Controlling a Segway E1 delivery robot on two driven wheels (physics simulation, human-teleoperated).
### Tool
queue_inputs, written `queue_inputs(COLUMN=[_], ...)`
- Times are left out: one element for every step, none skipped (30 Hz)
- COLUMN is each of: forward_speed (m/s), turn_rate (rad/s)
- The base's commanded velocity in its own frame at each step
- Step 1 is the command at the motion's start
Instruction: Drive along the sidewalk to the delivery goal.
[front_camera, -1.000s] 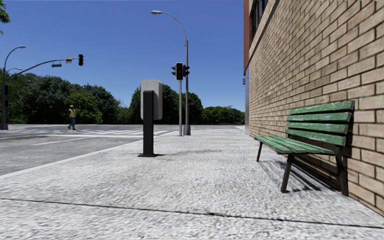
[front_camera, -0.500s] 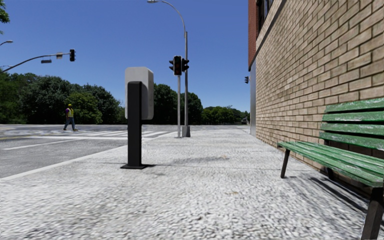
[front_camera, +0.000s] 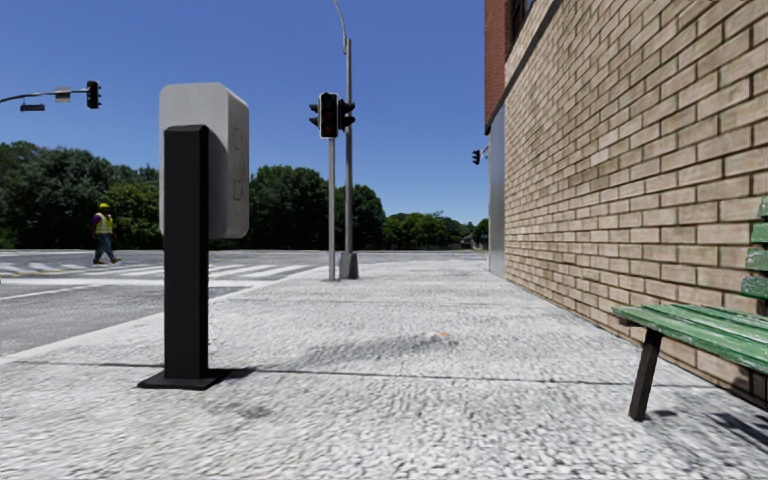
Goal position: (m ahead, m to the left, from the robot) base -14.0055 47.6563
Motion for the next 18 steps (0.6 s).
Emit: queue_inputs(forward_speed=[2.00, 2.00, 2.00, 2.00, 2.00, 2.00, 2.00, 2.00, 2.00, 2.00, 2.00, 2.00, 2.00, 2.00, 2.00, 2.00, 2.00, 2.00], turn_rate=[-0.25, -0.25, -0.25, -0.25, -0.25, -0.25, -0.25, -0.25, -0.25, -0.25, -0.25, -0.25, -0.25, -0.25, -0.25, -0.25, -0.25, -0.25])
